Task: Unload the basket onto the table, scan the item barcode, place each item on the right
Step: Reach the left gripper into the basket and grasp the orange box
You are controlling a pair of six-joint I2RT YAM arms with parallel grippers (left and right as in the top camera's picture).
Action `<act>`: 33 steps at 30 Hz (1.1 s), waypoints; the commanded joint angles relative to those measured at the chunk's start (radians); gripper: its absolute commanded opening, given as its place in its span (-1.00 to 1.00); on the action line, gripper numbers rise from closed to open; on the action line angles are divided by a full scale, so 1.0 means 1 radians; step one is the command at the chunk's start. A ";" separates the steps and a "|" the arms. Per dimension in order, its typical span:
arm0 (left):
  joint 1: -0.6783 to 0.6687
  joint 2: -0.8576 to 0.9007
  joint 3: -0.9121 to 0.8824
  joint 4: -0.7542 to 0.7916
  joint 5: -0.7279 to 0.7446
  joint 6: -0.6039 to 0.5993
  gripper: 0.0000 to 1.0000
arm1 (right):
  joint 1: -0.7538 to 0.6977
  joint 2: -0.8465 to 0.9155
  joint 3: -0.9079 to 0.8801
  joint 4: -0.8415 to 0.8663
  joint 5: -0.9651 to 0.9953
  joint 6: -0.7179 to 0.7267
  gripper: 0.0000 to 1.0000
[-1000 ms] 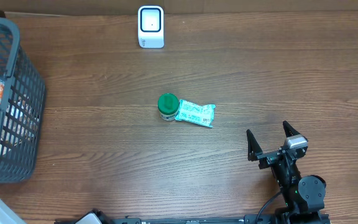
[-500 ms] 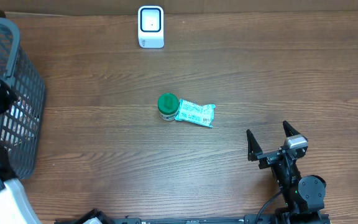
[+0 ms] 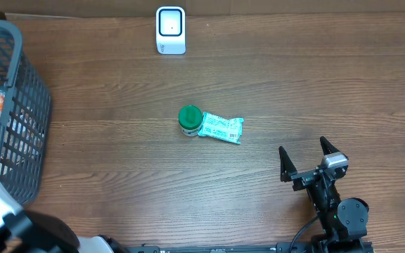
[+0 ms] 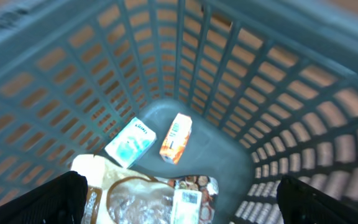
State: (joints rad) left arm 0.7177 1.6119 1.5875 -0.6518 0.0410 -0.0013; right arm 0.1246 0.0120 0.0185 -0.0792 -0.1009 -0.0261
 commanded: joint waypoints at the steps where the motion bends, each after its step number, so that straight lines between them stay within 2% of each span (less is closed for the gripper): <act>1: 0.003 0.091 0.026 0.018 0.009 0.047 1.00 | -0.002 -0.007 -0.010 0.005 -0.005 -0.001 1.00; 7: 0.003 0.217 0.055 0.023 0.016 0.051 0.94 | -0.002 -0.007 -0.010 0.005 -0.005 -0.001 1.00; 15: 0.004 0.451 0.325 -0.134 0.026 0.062 0.94 | -0.002 -0.007 -0.010 0.005 -0.005 -0.001 1.00; 20: 0.003 0.516 0.327 -0.118 0.026 0.104 0.94 | -0.002 -0.007 -0.011 0.005 -0.005 -0.001 1.00; 27: 0.002 0.628 0.327 -0.095 0.026 0.129 0.82 | -0.002 -0.007 -0.010 0.005 -0.005 -0.001 0.99; 30: 0.001 0.669 0.327 -0.089 0.027 0.129 0.72 | -0.002 -0.007 -0.010 0.005 -0.005 -0.001 0.99; 33: 0.001 0.702 0.327 -0.080 0.026 0.129 0.54 | -0.002 -0.007 -0.010 0.005 -0.005 -0.001 0.99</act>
State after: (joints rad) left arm 0.7177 2.2814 1.8935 -0.7391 0.0559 0.1112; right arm 0.1242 0.0120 0.0185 -0.0784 -0.1009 -0.0257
